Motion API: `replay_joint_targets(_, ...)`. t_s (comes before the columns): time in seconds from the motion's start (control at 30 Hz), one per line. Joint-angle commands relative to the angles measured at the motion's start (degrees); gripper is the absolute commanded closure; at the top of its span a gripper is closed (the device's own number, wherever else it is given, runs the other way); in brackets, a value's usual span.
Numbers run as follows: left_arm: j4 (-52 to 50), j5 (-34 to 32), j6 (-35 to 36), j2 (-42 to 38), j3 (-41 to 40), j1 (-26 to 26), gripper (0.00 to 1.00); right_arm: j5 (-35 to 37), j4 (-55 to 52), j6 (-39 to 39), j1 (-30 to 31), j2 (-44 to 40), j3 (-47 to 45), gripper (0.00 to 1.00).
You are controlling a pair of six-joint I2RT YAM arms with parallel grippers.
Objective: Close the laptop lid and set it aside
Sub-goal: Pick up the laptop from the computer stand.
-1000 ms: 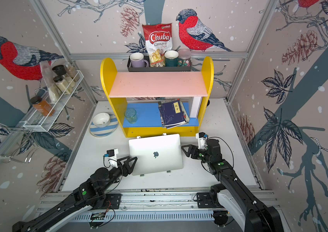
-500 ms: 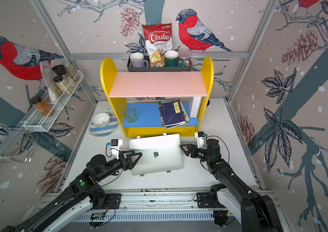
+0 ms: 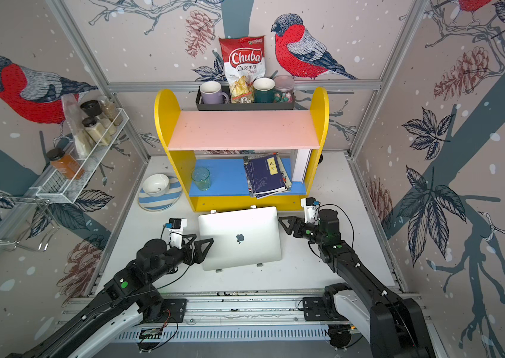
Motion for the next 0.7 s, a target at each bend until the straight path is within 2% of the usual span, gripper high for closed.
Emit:
replay_joint_targets(0.0,8.79,2.9,-2.57,-2.8,-5.26,2.86,0.05,-1.32,5.02,-0.75,-1.04,3.68,-0.5,0.38)
replay_joint_targets(0.17,0.66,5.68,-6.06,-14.12,-7.76,5.67,0.11,-4.07,13.62,2.09,-1.07,8.24,-2.64,0.41)
replay_joint_targets(0.23,-2.7,4.41,-6.18,-18.4,-8.07,5.79,0.08,-3.92,15.85,2.36,-0.39,8.83,-3.9,0.41)
replay_joint_targets(0.33,0.74,5.67,-8.68,-21.55,-11.69,6.5,0.05,-3.91,20.09,3.65,0.2,9.69,-6.01,0.41)
replay_joint_targets(0.43,6.55,7.81,-10.84,-19.7,-15.97,7.48,0.05,-3.37,22.52,3.9,0.58,9.85,-7.69,0.42)
replay_joint_targets(0.67,14.73,10.85,-8.68,-9.94,-16.38,10.19,0.05,-2.34,23.97,3.51,2.28,11.49,-8.42,0.45)
